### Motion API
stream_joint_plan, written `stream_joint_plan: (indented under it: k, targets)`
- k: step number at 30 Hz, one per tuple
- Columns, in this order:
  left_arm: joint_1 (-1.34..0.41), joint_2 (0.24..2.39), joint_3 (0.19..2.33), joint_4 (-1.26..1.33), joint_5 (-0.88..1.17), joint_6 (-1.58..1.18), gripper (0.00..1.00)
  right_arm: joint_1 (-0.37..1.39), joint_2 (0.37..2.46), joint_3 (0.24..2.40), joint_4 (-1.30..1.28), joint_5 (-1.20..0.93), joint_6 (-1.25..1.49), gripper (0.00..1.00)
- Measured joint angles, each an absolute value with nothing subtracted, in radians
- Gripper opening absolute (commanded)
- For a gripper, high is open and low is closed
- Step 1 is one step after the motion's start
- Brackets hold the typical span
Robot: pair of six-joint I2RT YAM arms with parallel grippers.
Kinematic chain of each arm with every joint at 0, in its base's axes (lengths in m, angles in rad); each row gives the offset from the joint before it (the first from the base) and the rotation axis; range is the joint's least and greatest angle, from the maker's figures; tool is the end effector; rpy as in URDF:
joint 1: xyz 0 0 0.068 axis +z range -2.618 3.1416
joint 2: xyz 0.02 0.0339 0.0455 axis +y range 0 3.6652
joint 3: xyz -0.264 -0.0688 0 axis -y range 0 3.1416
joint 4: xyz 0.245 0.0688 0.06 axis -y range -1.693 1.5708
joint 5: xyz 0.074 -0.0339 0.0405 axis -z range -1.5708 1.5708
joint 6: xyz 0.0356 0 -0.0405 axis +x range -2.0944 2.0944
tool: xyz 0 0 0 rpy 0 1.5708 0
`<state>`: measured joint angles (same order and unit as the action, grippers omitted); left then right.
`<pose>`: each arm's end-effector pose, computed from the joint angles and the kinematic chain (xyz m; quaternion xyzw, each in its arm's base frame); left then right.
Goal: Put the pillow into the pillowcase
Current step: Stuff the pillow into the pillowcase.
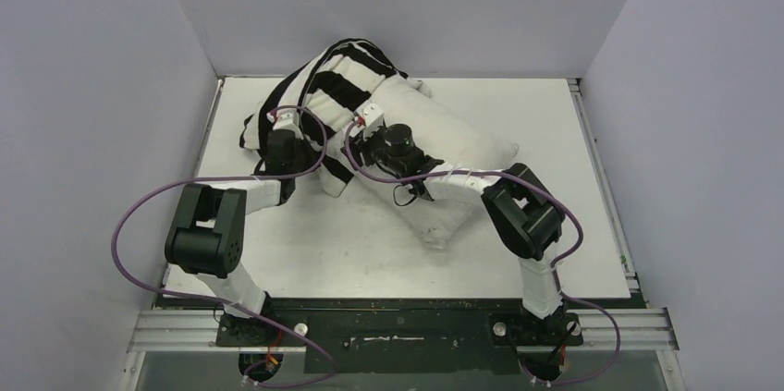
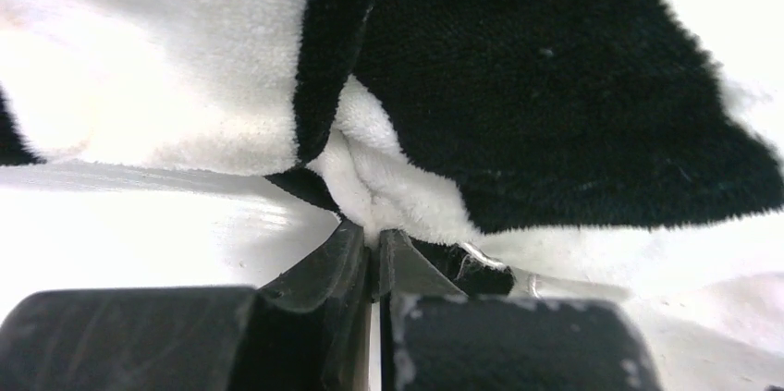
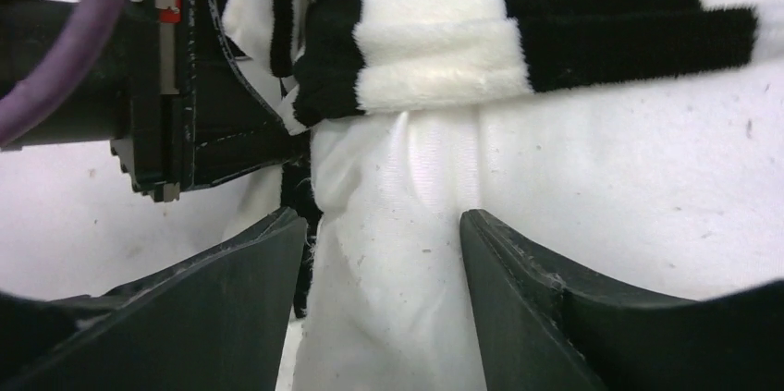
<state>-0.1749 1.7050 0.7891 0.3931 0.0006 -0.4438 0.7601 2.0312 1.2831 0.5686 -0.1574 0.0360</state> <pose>0.3418 -0.0604 0.1626 -0.1159 0.8580 -0.1526 0.4765 0.3332 0.3245 0.2078 -0.3182 0.6978 0.3033 0.5656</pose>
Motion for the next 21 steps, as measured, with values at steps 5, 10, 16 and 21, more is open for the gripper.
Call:
stream_joint_plan:
  k: [5, 10, 16, 21]
  targets:
    - [-0.175, 1.651, 0.776, 0.4, 0.001, -0.466, 0.0, 0.767, 1.934, 1.287, 0.457, -0.212, -0.071, 0.78]
    - [-0.175, 1.649, 0.774, 0.407, 0.016, -0.492, 0.0, 0.776, 1.945, 1.362, 0.318, -0.215, -0.177, 0.84]
    - [-0.175, 1.649, 0.769, 0.409, 0.031, -0.511, 0.0, 0.787, 2.037, 1.449, 0.229, -0.177, -0.246, 0.86]
    - [-0.175, 1.645, 0.758, 0.415, 0.043, -0.532, 0.0, 0.793, 2.18, 1.61, 0.219, -0.136, -0.246, 0.74]
